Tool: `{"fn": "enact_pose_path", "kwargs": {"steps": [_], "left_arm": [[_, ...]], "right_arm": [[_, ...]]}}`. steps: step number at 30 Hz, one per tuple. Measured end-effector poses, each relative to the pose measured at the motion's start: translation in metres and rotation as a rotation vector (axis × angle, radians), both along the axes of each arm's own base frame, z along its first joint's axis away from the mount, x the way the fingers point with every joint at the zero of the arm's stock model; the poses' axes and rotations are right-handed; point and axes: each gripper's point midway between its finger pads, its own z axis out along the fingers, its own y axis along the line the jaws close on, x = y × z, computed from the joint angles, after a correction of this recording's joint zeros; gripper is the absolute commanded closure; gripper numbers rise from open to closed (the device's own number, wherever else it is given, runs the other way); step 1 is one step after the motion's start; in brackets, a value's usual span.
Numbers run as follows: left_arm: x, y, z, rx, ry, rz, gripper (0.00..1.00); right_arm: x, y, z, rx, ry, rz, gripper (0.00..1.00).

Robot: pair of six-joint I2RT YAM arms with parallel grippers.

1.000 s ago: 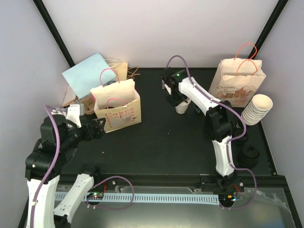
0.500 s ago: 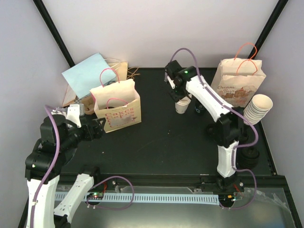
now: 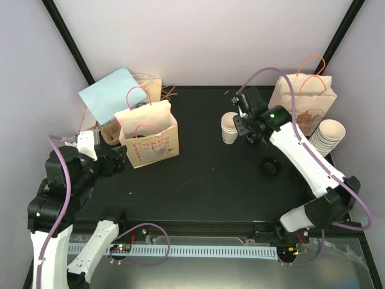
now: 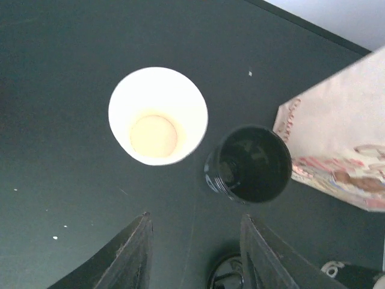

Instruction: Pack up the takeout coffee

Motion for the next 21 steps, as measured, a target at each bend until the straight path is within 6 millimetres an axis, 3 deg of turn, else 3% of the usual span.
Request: {"fn": "enact_pose_path", "kwargs": {"steps": [5, 11, 21], "left_arm": [[0.000, 0.001, 0.002, 0.001, -0.008, 0.008, 0.01], [0.002, -0.003, -0.005, -0.022, -0.026, -0.009, 0.01], [0.004, -0.010, -0.015, -0.051, -0.023, -0.037, 0.01]], "right_arm": [[-0.017, -0.032, -0.001, 0.049, -0.049, -0.101, 0.61], [-0.013, -0.069, -0.013, 0.124, -0.052, -0.249, 0.62], [0.010, -0.071, -0.048, 0.114, 0.046, -0.301, 0.68]]}}
